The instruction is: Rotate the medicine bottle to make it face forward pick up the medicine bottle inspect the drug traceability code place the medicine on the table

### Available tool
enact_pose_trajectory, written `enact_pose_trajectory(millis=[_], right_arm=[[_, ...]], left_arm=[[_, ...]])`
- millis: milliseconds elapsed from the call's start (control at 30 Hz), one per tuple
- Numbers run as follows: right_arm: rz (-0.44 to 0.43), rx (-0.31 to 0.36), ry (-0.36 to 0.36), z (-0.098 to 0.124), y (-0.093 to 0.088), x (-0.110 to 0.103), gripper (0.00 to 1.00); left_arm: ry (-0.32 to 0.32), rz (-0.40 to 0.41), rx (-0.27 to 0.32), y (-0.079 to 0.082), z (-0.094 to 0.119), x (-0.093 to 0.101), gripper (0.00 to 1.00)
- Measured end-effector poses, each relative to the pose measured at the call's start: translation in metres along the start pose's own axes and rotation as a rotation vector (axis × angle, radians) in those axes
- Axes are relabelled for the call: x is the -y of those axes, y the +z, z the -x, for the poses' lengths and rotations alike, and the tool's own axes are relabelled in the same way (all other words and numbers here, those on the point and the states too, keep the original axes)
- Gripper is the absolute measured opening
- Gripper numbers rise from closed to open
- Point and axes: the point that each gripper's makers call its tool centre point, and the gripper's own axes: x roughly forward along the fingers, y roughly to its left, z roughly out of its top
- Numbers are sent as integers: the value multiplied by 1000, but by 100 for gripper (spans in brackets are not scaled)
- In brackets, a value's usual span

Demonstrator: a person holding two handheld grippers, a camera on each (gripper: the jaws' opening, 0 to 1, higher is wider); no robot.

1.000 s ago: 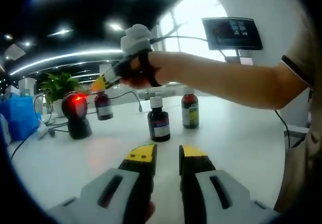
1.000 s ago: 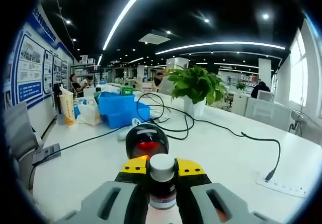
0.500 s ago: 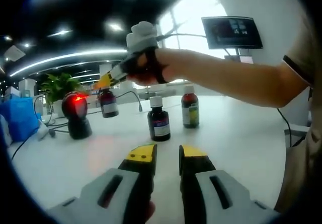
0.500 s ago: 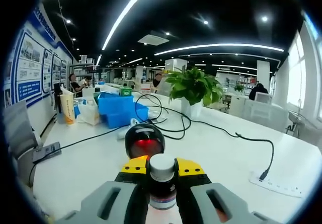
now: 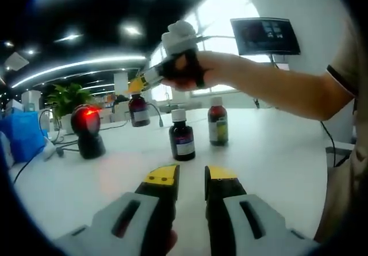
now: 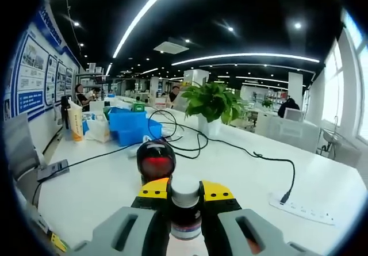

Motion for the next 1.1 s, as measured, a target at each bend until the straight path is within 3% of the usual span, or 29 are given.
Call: enact_pose_trajectory(millis=[567, 1100], right_arm=[[7, 8, -50, 39, -8, 29, 15], [-7, 45, -121, 93, -11, 60, 15]], left_arm=[[3, -15, -13, -3, -1, -1, 10], [12, -30, -28, -5, -2, -2, 10]])
